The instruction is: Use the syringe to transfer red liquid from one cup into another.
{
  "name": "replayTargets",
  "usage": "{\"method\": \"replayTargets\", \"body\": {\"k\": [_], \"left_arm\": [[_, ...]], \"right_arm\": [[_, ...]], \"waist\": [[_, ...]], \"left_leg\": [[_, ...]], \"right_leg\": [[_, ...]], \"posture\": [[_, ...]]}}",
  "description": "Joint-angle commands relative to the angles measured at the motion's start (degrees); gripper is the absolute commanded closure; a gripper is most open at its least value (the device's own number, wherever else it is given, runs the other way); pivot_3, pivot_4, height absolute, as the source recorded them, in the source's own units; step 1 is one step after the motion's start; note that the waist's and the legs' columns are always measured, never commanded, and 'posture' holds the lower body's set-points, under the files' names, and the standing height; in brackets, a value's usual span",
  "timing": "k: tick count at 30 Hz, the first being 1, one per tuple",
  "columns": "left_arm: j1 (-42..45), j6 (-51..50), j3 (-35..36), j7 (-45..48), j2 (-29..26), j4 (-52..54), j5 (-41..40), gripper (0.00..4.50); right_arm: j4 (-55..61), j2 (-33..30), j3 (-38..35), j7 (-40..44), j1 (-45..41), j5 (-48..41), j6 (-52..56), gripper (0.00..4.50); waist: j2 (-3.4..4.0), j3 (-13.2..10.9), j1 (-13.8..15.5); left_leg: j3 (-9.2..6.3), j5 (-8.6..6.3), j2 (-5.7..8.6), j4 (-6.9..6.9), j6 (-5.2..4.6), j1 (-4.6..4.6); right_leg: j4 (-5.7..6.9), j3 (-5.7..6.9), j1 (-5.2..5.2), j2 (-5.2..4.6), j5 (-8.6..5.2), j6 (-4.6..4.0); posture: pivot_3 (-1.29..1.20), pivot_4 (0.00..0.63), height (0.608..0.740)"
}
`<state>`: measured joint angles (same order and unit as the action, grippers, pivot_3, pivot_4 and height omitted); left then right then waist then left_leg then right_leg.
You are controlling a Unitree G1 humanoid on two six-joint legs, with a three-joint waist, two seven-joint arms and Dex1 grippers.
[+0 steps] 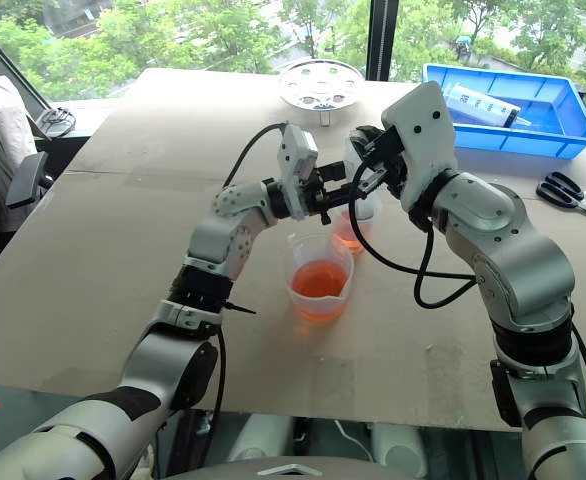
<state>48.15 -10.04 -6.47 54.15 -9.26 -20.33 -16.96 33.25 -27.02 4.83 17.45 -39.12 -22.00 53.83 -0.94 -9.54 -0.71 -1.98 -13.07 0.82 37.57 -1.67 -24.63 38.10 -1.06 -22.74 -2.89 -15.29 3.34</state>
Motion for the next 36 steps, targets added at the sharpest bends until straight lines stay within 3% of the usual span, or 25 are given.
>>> {"method": "replayTargets", "body": {"k": [1,11,17,21,24,29,34,36], "left_arm": [[2.8,0.7,4.9,-2.3,0.4,8.9,-4.8,3.03],[1.3,-7.6,5.8,-3.2,-2.1,16.1,-7.1,3.03],[1.9,-19.1,8.1,-7.5,-4.5,23.2,-11.6,3.03],[7.1,-33.5,14.0,-15.6,-5.2,23.7,-19.2,3.03],[12.0,-44.0,18.1,-20.1,-8.4,22.0,-23.7,3.03],[16.9,-56.8,23.0,-24.4,-14.7,18.0,-27.6,3.03],[20.2,-79.0,24.6,-26.3,-30.1,8.6,-27.1,3.03],[17.5,-82.1,17.6,-24.1,-38.8,4.9,-32.9,3.03]], "right_arm": [[-0.4,3.0,2.2,4.0,0.7,-5.0,3.2,4.47],[-1.5,6.3,-6.2,3.2,-3.1,-10.5,7.1,4.47],[-2.1,1.7,-10.5,6.8,-4.9,-13.8,6.9,2.0],[-1.6,-3.1,-16.9,13.8,-3.5,-20.0,4.2,0.32],[-0.1,-5.9,-22.9,19.2,-1.1,-29.2,3.8,0.32],[2.7,-11.4,-26.4,22.6,4.2,-35.6,3.0,0.32],[7.8,-17.5,-29.4,28.1,16.7,-39.3,1.3,0.32],[10.5,-18.8,-29.9,29.6,22.2,-37.9,-1.0,0.32]], "waist": [[0.0,0.0,0.0],[0.0,0.0,-0.1],[0.01,0.0,-0.1],[-0.03,0.0,0.3],[-0.06,0.0,0.0],[-0.04,0.0,-0.4],[-0.07,-0.1,-0.7],[-0.07,-0.1,-1.0]], "left_leg": [[0.0,0.0,0.0,0.0,0.0,0.0],[0.0,0.03,0.0,0.0,0.05,0.01],[-0.01,0.0,-0.01,0.0,0.0,0.02],[-0.06,-0.01,0.0,0.04,-0.02,-0.02],[-0.16,-0.02,0.0,0.13,-0.04,-0.08],[-0.07,-0.03,-0.03,0.02,-0.04,0.06],[-0.06,-0.03,-0.05,-0.03,-0.04,0.18],[0.0,-0.03,-0.04,-0.08,-0.04,0.23]], "right_leg": [[0.0,0.0,0.0,0.0,0.0,0.0],[0.02,-0.01,0.0,0.0,0.0,0.0],[0.02,-0.01,0.0,0.0,0.0,0.0],[0.03,0.03,0.01,-0.03,0.0,0.0],[0.01,0.13,0.04,-0.01,0.0,0.01],[0.01,0.05,0.05,0.04,0.0,0.02],[0.16,-0.01,0.03,0.12,-0.01,0.02],[0.2,-0.08,0.04,0.12,-0.02,0.03]], "posture": [[0.0,0.15,0.74],[0.0,0.15,0.74],[0.0,0.15,0.74],[0.0,0.15,0.74],[0.0,0.15,0.74],[0.0,0.15,0.74],[0.0,0.15,0.74],[0.0,0.15,0.74]]}}
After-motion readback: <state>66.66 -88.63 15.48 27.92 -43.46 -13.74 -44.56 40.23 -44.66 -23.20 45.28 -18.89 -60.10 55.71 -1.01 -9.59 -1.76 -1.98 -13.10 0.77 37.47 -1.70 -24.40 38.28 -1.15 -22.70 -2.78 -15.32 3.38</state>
